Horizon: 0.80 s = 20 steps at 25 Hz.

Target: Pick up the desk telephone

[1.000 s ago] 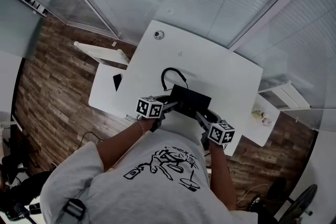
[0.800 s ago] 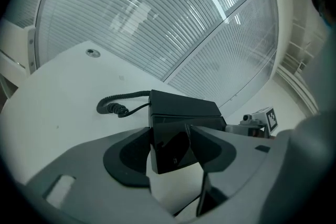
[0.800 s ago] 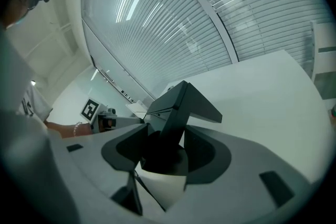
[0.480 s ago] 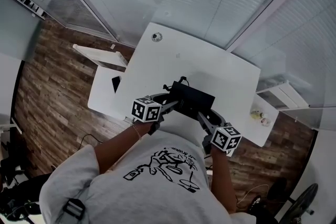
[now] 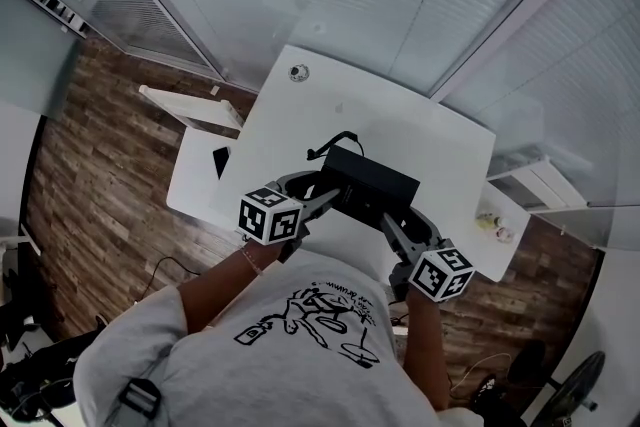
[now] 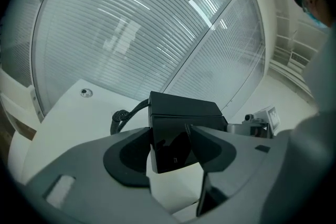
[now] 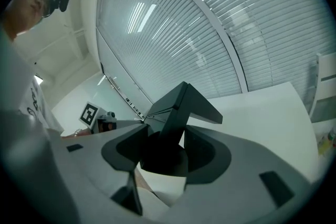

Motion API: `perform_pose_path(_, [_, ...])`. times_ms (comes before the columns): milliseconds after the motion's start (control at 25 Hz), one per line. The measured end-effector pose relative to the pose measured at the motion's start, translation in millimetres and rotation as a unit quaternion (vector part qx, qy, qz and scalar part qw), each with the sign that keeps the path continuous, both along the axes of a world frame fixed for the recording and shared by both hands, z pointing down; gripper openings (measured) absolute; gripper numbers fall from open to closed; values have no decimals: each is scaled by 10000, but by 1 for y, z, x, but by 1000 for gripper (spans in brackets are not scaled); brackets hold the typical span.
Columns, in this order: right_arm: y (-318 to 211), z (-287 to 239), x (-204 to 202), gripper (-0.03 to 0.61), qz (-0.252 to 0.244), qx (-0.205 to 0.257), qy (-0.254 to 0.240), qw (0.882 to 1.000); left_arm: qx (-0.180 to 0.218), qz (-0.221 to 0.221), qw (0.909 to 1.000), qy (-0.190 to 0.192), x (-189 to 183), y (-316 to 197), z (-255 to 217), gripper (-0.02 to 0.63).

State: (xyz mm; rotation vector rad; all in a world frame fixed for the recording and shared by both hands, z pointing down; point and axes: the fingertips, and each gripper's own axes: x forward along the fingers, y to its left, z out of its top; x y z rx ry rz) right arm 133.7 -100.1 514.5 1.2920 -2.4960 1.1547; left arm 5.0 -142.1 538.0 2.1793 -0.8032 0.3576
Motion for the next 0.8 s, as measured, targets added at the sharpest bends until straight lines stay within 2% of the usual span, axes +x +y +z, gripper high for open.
perform_pose_path(160, [-2, -24, 2, 210, 57, 80, -55, 9999, 174, 17, 9998, -11, 2, -3, -28, 236])
perform_pose_path(560, [-3, -91, 3, 210, 19, 422, 193, 9989, 416, 4, 9988, 256, 3, -3, -85, 236])
perform_pose_path(800, [-5, -113, 0, 209, 21, 586, 270, 9979, 571, 1, 9976, 383, 1, -6, -106, 236])
